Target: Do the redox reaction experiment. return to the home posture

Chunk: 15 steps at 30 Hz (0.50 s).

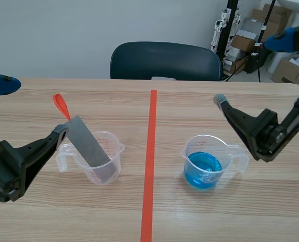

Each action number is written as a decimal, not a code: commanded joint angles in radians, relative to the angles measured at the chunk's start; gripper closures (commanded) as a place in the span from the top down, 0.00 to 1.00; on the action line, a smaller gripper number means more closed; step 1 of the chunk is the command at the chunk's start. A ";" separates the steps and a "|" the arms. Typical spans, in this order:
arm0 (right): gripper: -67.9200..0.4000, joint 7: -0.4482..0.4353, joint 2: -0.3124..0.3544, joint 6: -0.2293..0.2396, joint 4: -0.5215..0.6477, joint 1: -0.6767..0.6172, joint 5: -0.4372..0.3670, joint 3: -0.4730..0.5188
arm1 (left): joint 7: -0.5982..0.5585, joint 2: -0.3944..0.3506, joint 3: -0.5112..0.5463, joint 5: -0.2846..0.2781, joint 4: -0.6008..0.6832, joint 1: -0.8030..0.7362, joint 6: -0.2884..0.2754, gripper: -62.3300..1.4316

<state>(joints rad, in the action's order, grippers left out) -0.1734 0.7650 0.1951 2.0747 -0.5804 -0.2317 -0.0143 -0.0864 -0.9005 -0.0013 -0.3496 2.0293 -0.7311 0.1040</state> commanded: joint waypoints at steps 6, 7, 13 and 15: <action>1.00 -0.046 0.079 -0.074 -0.019 0.013 -0.007 -0.077 | -0.024 0.047 0.002 -0.034 -0.067 0.050 -0.021 0.99; 1.00 -0.051 0.080 -0.075 -0.019 0.013 -0.006 -0.083 | -0.024 0.061 0.002 -0.032 -0.080 0.064 -0.039 0.99; 1.00 -0.031 0.065 -0.076 -0.019 0.013 0.008 -0.092 | -0.022 0.144 0.002 0.005 -0.126 0.114 -0.090 0.99; 1.00 -0.027 0.048 -0.076 -0.020 0.013 0.013 -0.092 | -0.022 0.167 0.002 0.034 -0.127 0.114 -0.103 0.99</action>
<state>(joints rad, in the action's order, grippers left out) -0.1898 0.8223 0.1268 2.0579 -0.5797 -0.2173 -0.1135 -0.0937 -0.7403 -0.0013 -0.3138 1.8832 -0.6117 0.0010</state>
